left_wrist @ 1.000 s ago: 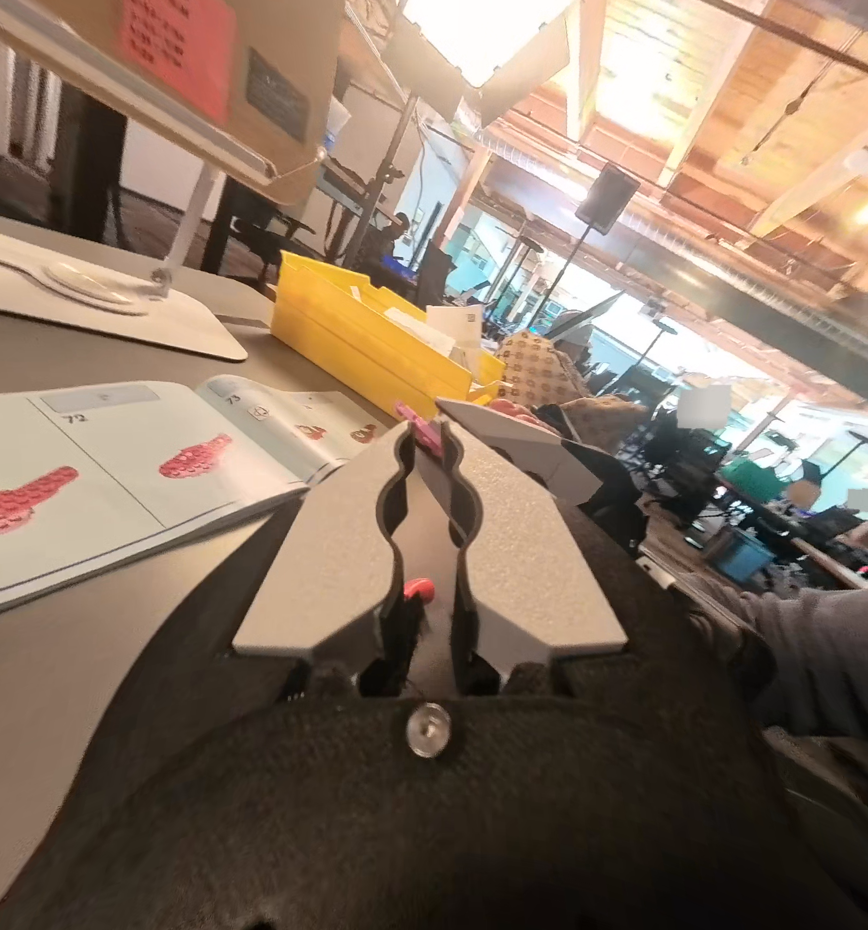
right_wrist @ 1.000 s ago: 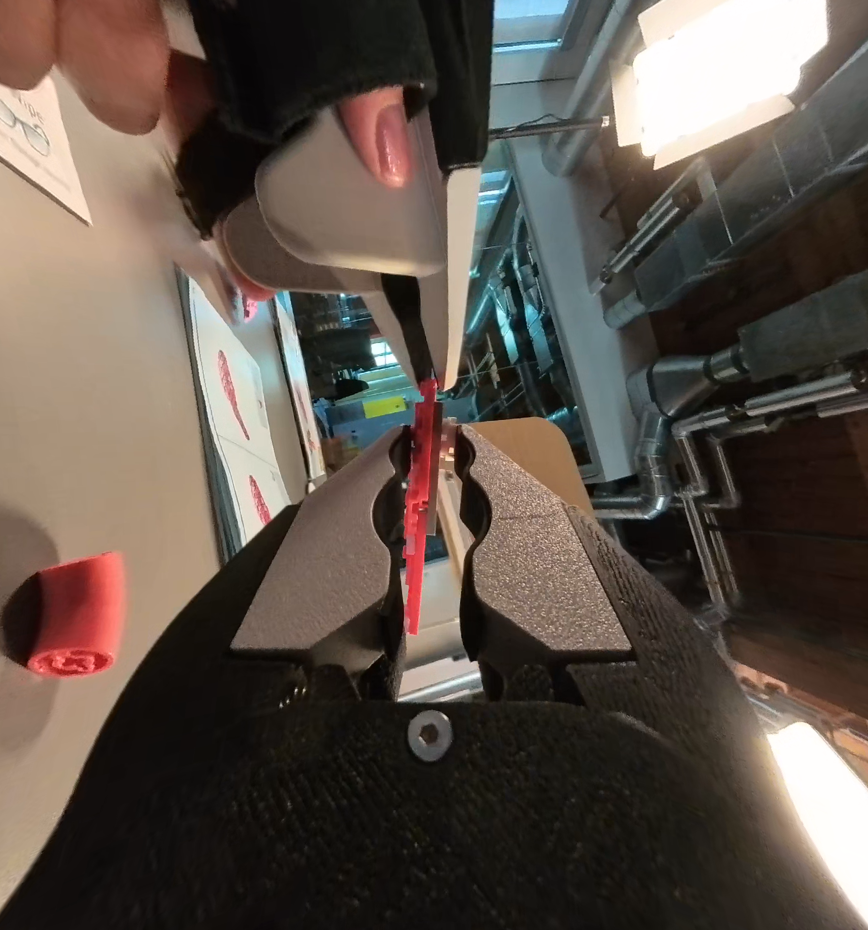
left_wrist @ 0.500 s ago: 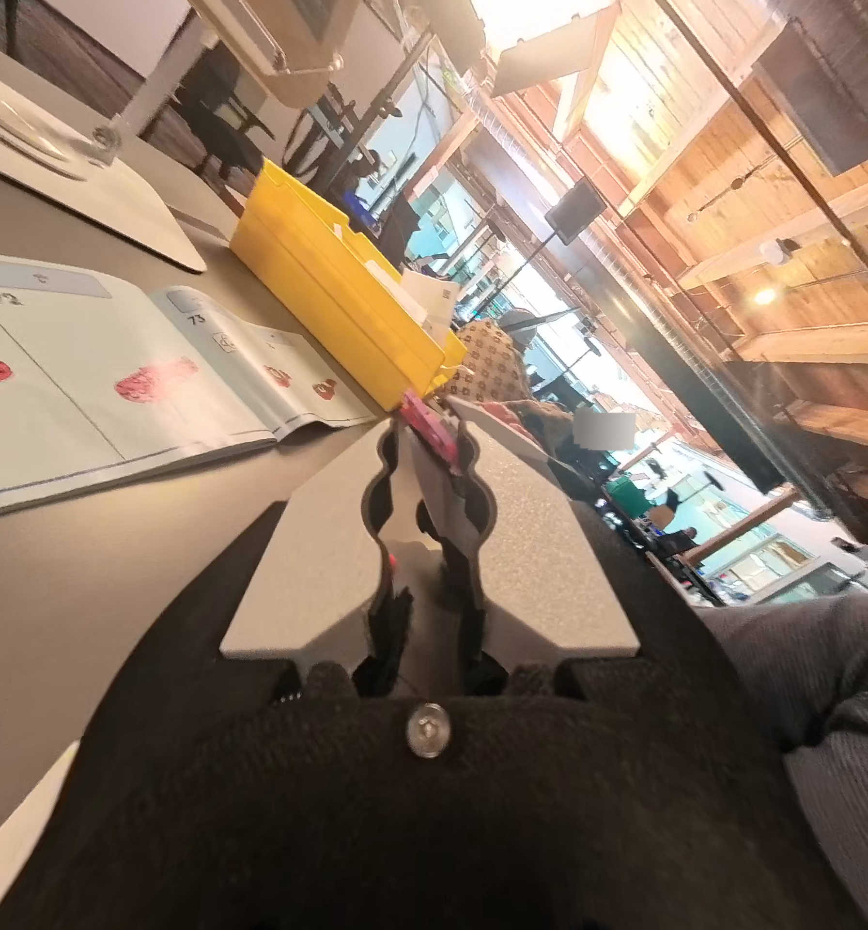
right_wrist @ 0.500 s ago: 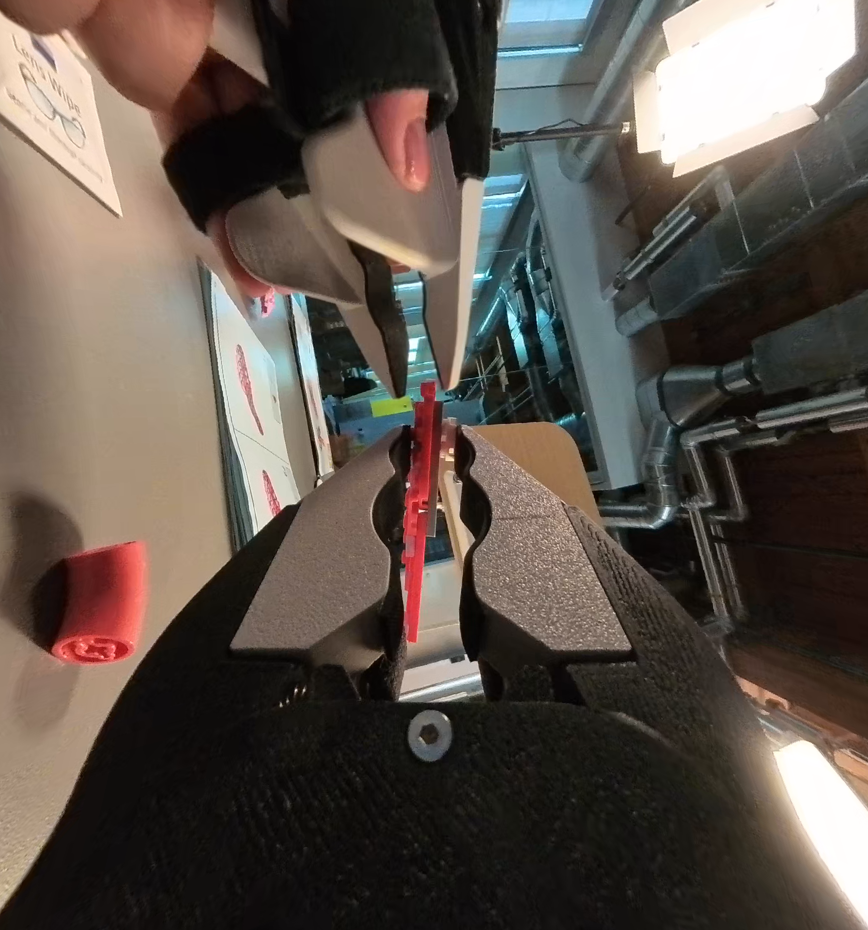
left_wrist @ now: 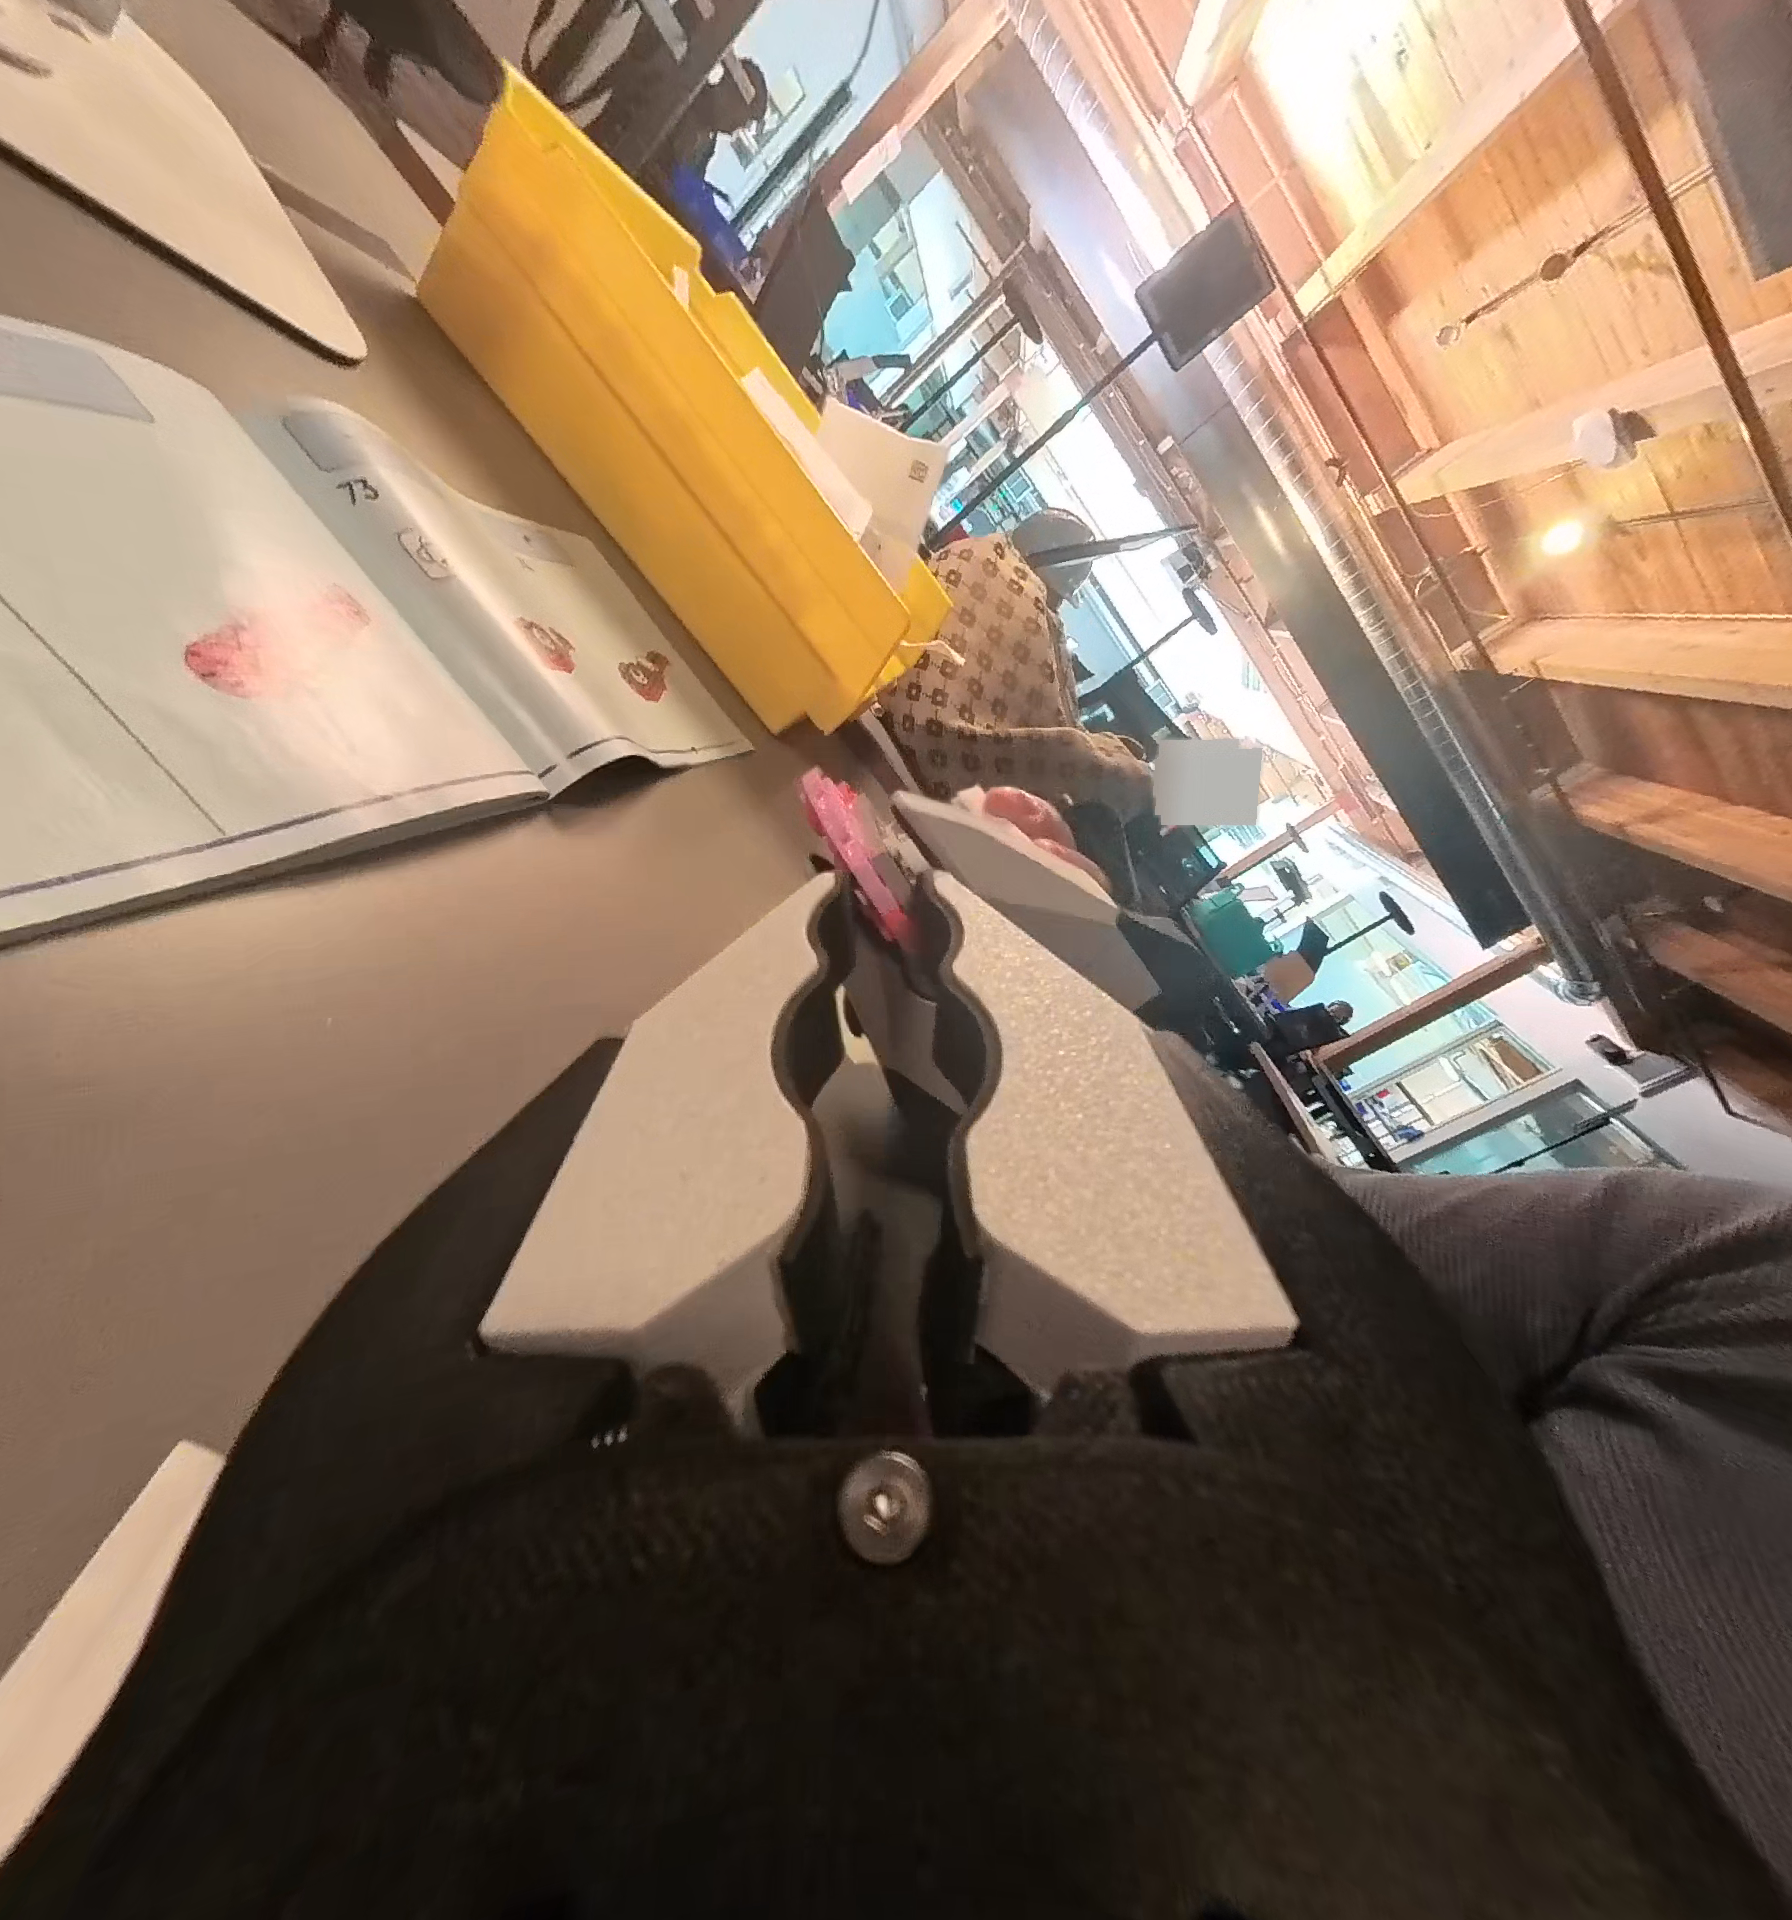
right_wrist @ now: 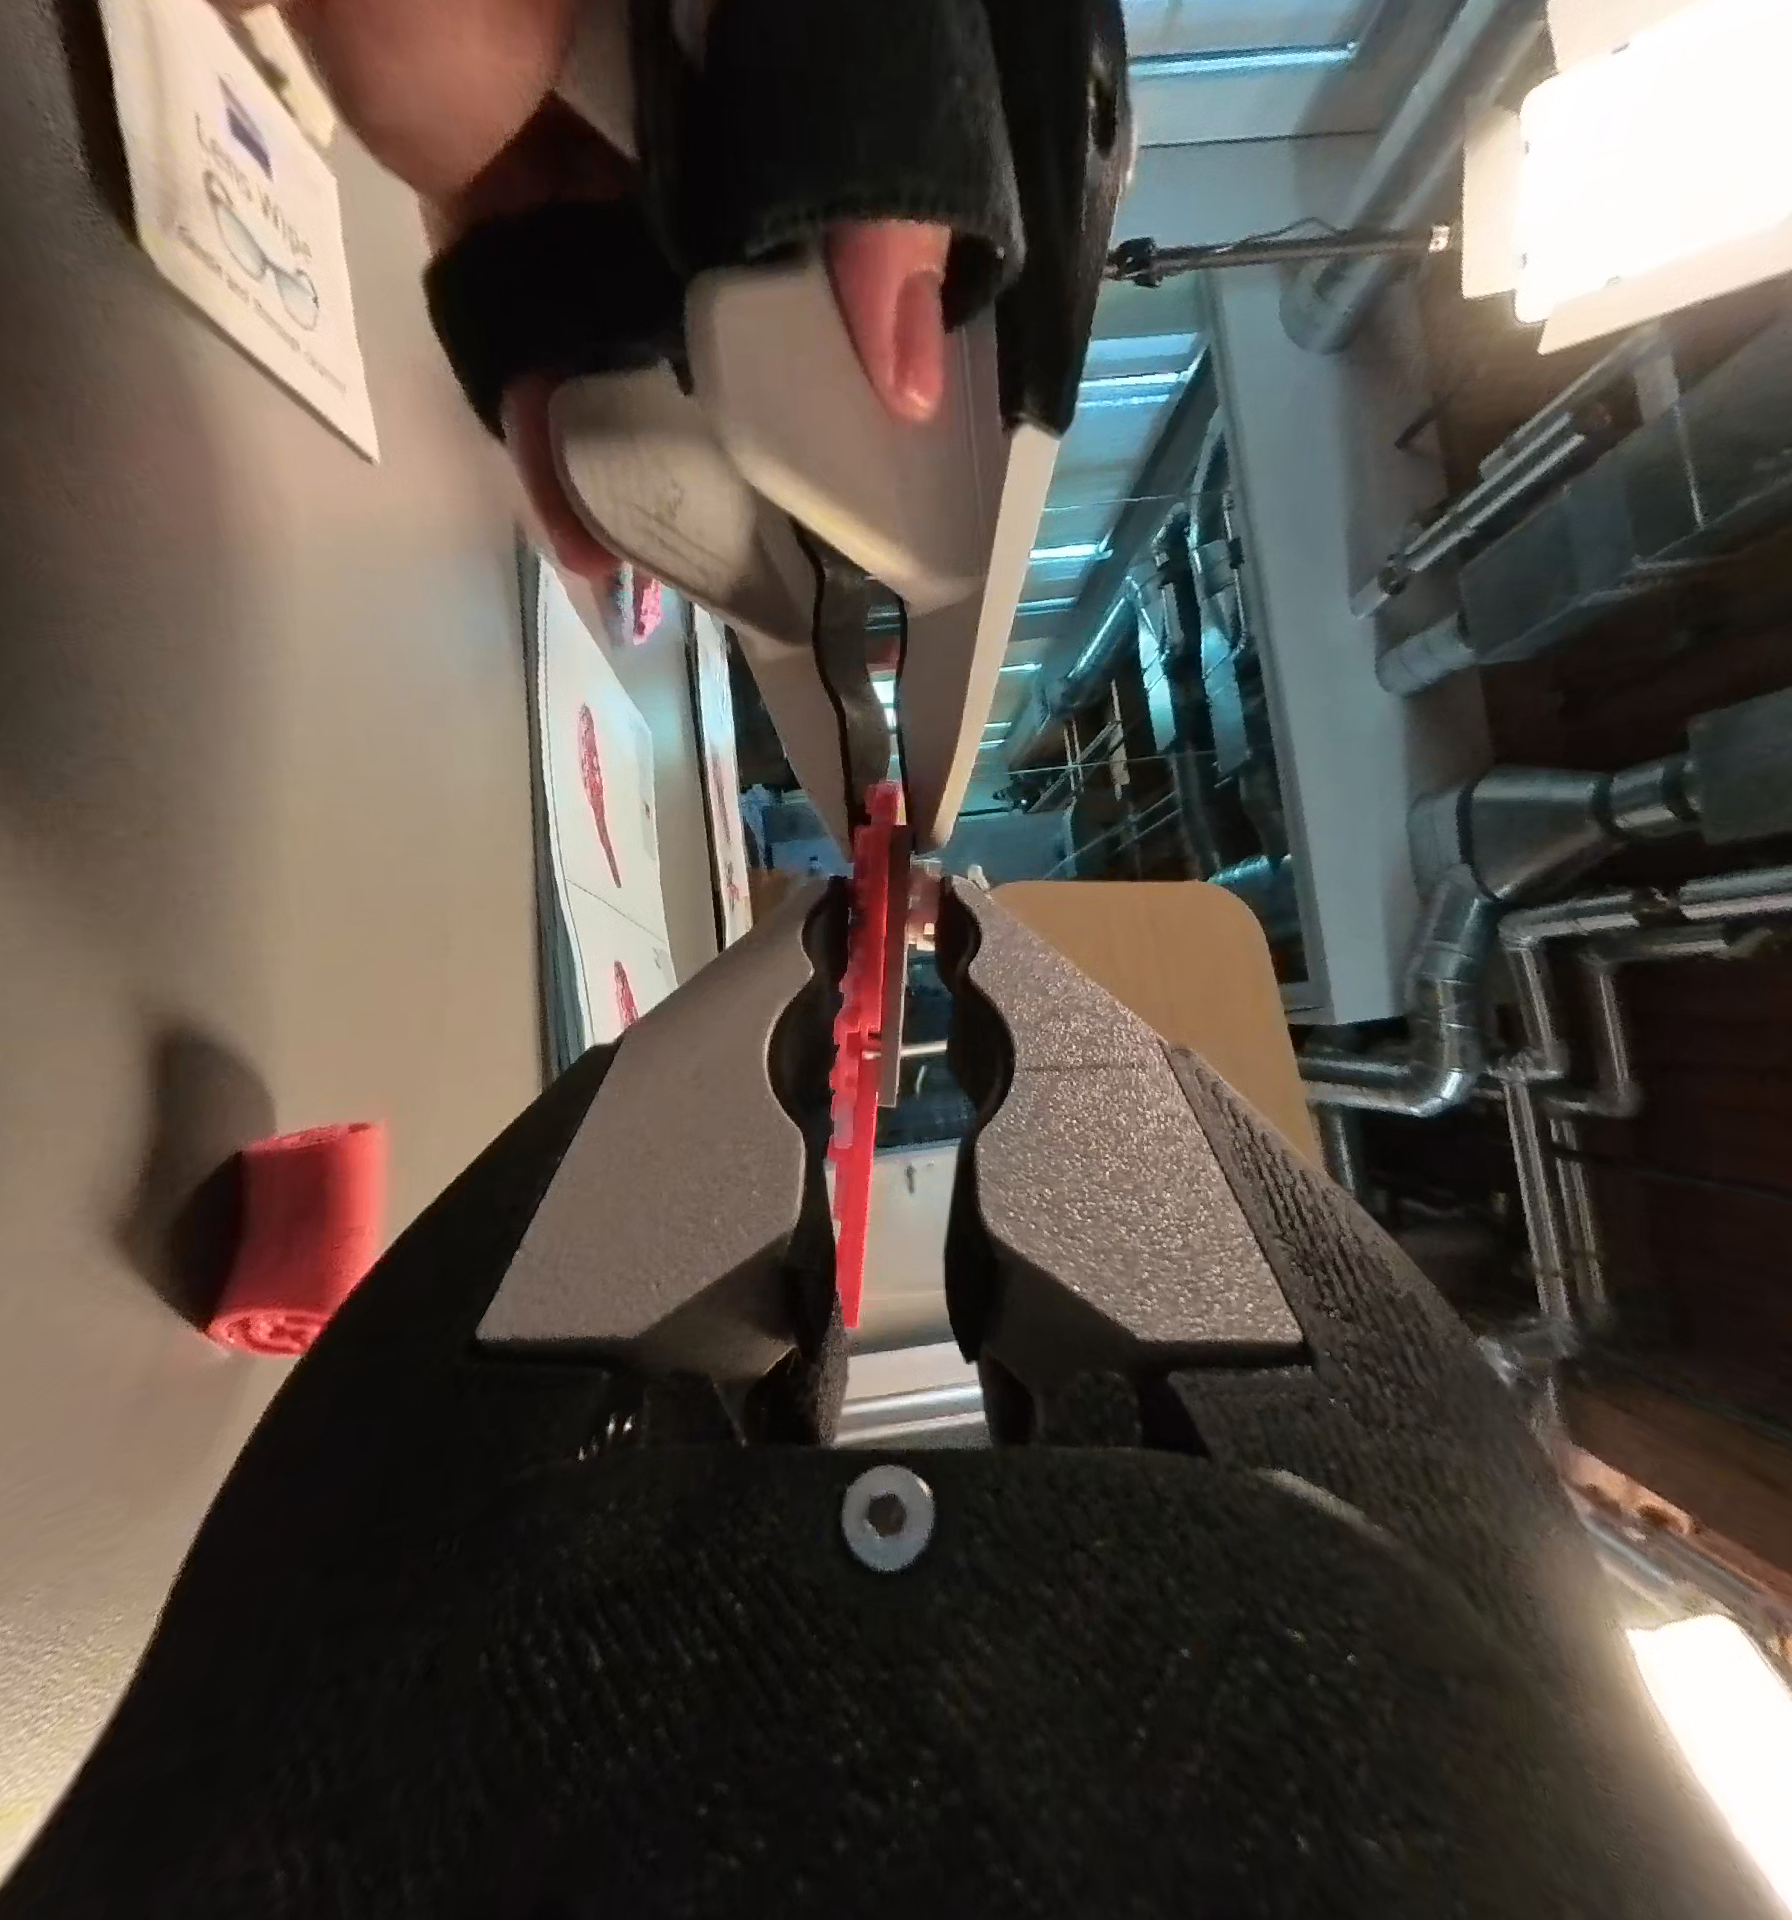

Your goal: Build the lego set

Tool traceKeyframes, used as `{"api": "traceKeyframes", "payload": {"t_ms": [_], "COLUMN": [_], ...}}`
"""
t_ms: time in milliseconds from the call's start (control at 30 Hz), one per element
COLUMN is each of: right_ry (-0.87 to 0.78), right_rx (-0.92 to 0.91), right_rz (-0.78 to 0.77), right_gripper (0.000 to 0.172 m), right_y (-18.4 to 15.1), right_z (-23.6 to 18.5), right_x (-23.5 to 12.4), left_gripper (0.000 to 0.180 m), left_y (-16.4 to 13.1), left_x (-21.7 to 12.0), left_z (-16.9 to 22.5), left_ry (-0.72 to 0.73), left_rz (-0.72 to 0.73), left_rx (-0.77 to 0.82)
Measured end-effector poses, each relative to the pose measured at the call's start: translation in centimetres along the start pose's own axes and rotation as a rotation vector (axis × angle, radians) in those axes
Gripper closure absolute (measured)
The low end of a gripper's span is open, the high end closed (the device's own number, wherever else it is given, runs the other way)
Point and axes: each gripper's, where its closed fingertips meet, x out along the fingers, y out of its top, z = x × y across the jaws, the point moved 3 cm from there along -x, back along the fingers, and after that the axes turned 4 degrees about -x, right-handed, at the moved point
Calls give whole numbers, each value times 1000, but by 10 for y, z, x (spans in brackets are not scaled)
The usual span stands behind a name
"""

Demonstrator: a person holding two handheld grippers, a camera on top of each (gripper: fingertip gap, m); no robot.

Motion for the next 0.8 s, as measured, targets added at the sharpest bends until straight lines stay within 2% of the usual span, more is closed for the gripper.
{"api": "traceKeyframes", "payload": {"t_ms": [333,600,700,733,800], "right_ry": [39,25,71,94,145], "right_rx": [-30,-106,16,81,193], "right_rz": [127,99,64,58,45], "right_gripper": [156,157,158,158,158], "right_y": [10,12,6,3,-2], "right_z": [-8,-4,-3,-2,-3], "right_x": [-5,-3,0,1,2], "left_gripper": [174,173,170,165,142], "left_y": [-11,-8,-5,-6,-7], "left_x": [-8,-8,-4,-2,-2], "left_z": [-5,-4,-4,-3,-10], "left_ry": [-62,-115,-64,-23,165], "left_rz": [-161,-133,-87,-104,-142], "left_rx": [-136,-216,-76,35,350]}}
